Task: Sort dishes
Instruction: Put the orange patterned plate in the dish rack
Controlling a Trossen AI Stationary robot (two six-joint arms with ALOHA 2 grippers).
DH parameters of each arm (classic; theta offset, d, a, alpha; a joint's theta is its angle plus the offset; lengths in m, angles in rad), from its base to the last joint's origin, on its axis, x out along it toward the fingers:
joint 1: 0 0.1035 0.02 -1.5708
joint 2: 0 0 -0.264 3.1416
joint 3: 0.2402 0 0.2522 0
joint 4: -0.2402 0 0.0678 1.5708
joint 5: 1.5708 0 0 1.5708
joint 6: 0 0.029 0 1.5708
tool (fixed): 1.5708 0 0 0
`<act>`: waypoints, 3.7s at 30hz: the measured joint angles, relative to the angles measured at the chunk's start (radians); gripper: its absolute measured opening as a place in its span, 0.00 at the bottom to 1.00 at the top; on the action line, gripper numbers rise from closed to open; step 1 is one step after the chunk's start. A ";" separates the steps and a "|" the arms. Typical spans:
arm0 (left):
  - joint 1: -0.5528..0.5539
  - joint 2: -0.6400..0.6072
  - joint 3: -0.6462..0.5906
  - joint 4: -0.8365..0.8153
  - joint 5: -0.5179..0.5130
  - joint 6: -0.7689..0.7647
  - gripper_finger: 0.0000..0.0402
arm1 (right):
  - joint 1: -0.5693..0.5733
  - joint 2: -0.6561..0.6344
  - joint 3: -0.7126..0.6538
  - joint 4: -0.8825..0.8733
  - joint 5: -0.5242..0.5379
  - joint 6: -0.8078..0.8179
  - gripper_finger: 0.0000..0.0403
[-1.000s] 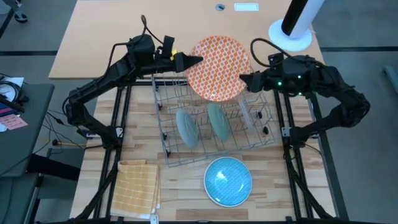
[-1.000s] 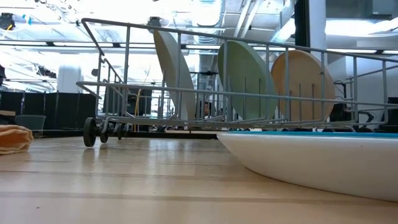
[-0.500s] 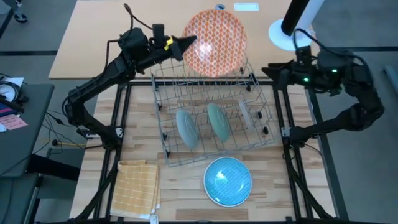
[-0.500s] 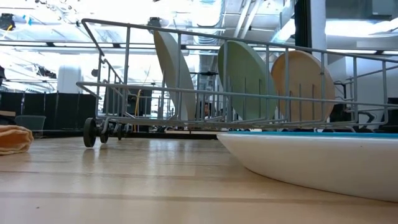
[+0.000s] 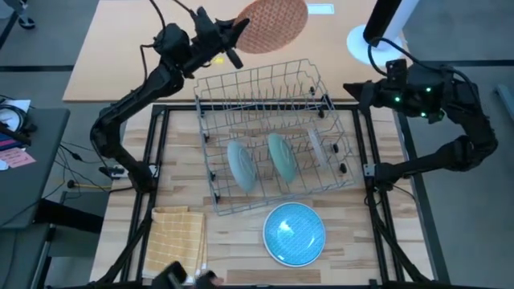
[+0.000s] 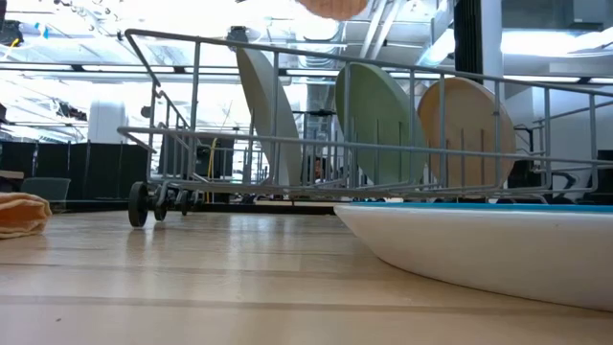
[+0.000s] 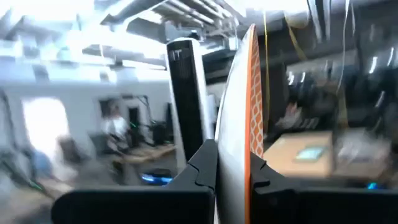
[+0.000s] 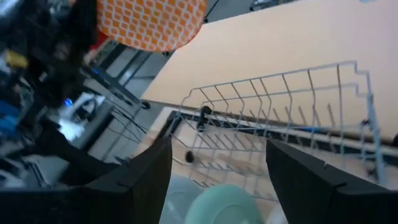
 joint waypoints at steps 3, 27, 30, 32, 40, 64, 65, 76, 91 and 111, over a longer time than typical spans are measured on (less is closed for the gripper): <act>0.036 -0.001 0.000 -0.008 0.042 0.162 0.01 | 0.003 0.024 0.000 0.002 0.000 0.071 0.65; 0.483 -0.006 0.000 -0.455 0.767 0.613 0.04 | -0.001 0.136 0.000 0.107 0.000 0.148 0.65; 0.473 -0.013 0.000 -0.555 0.627 0.799 0.04 | -0.028 0.136 0.000 0.107 0.000 0.133 0.65; 0.452 -0.023 0.000 -0.630 0.528 0.956 0.04 | -0.045 0.136 0.000 0.106 0.000 0.130 0.65; 0.380 -0.051 0.000 -0.951 0.252 1.386 0.01 | -0.065 0.137 0.000 0.106 0.000 0.081 0.65; 0.143 -0.045 -0.099 -1.140 0.069 1.661 0.04 | -0.063 0.137 0.000 0.105 -0.003 -0.001 0.65; 0.139 -0.045 -0.100 -1.151 0.068 1.678 0.04 | -0.063 0.137 0.000 0.104 -0.003 -0.007 0.65; 0.106 -0.029 -0.101 -1.170 0.071 1.711 0.04 | -0.063 0.137 0.000 0.096 -0.004 -0.028 0.65; 0.103 -0.020 -0.167 -1.159 0.108 1.690 0.04 | -0.063 0.136 0.000 0.068 -0.026 -0.030 0.65; 0.093 -0.020 -0.233 -1.043 0.077 1.531 0.27 | -0.063 0.136 0.000 0.068 -0.026 -0.029 0.65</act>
